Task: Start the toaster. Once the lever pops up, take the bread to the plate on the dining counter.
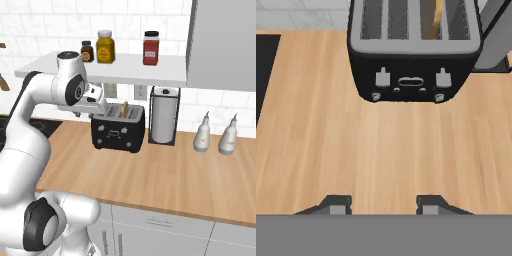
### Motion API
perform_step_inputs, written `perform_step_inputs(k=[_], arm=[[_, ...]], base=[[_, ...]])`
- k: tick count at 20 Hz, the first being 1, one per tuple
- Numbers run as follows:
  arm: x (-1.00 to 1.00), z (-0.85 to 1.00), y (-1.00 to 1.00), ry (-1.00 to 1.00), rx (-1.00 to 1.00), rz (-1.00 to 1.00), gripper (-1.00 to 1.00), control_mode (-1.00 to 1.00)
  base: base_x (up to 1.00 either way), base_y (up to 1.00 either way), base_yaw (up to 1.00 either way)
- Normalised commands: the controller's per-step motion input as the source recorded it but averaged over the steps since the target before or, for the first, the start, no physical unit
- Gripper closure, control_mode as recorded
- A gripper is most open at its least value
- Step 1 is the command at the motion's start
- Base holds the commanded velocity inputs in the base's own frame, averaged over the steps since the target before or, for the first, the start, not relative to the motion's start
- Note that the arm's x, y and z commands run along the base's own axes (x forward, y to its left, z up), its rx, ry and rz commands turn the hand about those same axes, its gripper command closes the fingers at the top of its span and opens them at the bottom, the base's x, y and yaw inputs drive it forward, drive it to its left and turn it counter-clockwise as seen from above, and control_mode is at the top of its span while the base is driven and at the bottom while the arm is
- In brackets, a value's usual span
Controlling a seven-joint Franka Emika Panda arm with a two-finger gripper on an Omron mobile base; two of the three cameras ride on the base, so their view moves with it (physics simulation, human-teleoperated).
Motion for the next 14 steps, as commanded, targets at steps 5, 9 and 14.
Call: perform_step_inputs(k=[5,9,14], arm=[[-0.01,-0.10,-0.32,0.00,0.02,0.00,-1.00,-1.00],[-0.04,-0.26,-0.53,-0.02,0.03,0.00,-1.00,-1.00],[-0.02,-0.31,-0.56,-0.03,0.11,-0.04,-1.00,-1.00]], base=[[0.00,0.00,0.00],[0.00,0.00,0.00],[0.00,0.00,0.00]])
